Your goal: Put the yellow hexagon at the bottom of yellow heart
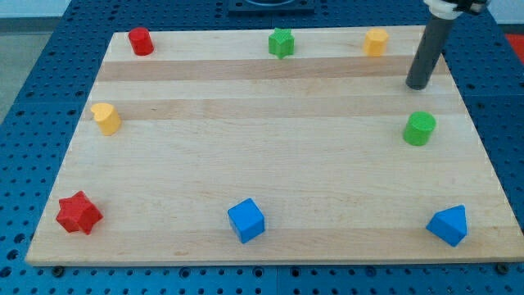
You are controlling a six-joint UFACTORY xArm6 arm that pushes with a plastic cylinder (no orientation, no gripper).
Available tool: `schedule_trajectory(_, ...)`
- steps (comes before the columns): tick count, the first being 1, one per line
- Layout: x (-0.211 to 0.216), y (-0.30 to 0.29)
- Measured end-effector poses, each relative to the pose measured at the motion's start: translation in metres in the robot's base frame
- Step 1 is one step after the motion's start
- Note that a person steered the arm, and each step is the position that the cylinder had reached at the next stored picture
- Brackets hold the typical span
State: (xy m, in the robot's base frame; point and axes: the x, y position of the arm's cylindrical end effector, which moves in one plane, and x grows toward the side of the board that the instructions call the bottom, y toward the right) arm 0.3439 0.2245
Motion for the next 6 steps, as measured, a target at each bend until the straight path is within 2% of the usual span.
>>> schedule_trajectory(1,-0.002,0.015)
schedule_trajectory(3,-0.094,0.06)
schedule_trajectory(5,-0.139,0.019)
schedule_trajectory(6,-0.131,-0.014)
